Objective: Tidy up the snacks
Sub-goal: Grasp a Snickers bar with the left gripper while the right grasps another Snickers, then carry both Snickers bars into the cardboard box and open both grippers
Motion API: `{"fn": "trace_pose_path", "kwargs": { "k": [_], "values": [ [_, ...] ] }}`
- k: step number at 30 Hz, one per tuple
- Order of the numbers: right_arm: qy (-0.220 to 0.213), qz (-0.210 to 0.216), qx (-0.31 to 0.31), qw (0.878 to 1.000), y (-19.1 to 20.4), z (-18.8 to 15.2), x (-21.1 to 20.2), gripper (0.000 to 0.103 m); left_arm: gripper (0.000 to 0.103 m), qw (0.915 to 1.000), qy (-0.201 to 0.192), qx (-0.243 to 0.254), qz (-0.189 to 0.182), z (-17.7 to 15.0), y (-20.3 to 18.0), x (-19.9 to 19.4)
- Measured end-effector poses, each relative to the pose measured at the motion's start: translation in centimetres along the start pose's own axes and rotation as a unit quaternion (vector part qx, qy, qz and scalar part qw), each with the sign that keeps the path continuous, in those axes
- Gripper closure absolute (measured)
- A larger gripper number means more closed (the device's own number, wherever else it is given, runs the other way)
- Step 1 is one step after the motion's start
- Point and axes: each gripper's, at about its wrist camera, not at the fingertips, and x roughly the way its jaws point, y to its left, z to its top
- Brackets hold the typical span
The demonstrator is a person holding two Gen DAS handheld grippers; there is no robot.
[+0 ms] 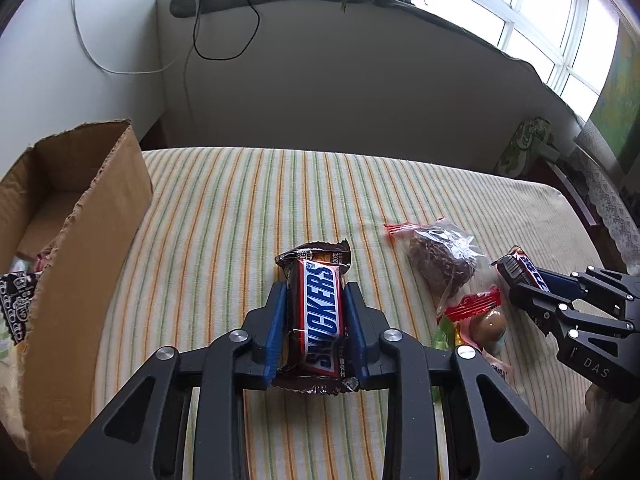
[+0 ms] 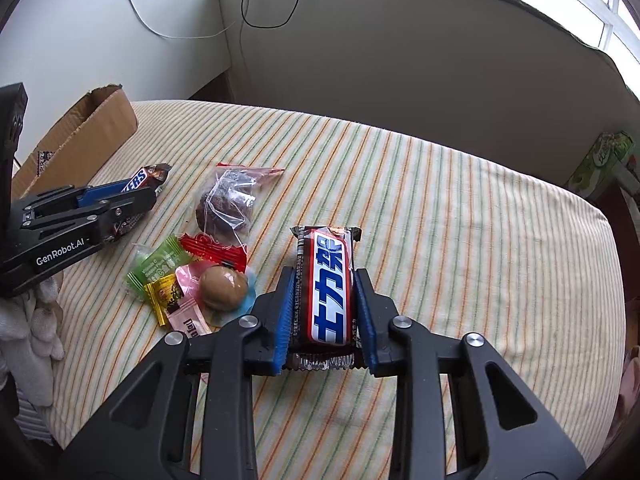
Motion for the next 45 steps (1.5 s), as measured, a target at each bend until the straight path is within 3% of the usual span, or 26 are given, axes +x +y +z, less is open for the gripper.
{"fn": "trace_pose_path", "kwargs": {
  "k": [10, 25, 45],
  "values": [
    [-0.026, 0.004, 0.001, 1.0, 1.2, 0.1, -3.3, 0.073, 0.076, 0.9993, -0.032, -0.011, -0.018, -0.8, 1.1, -4.1],
    [-0.071, 0.055, -0.055, 0.994, 9.4, 2.5, -7.1, 0.073, 0.076, 0.9944, -0.091, -0.05, -0.02, -1.7, 4.5, -10.6],
    [-0.071, 0.115, -0.122, 0.983, 20.2, 9.0, -4.2, 0.073, 0.076, 0.9881, -0.119, -0.091, 0.036, -1.0, 13.4, -13.3]
  ]
}}
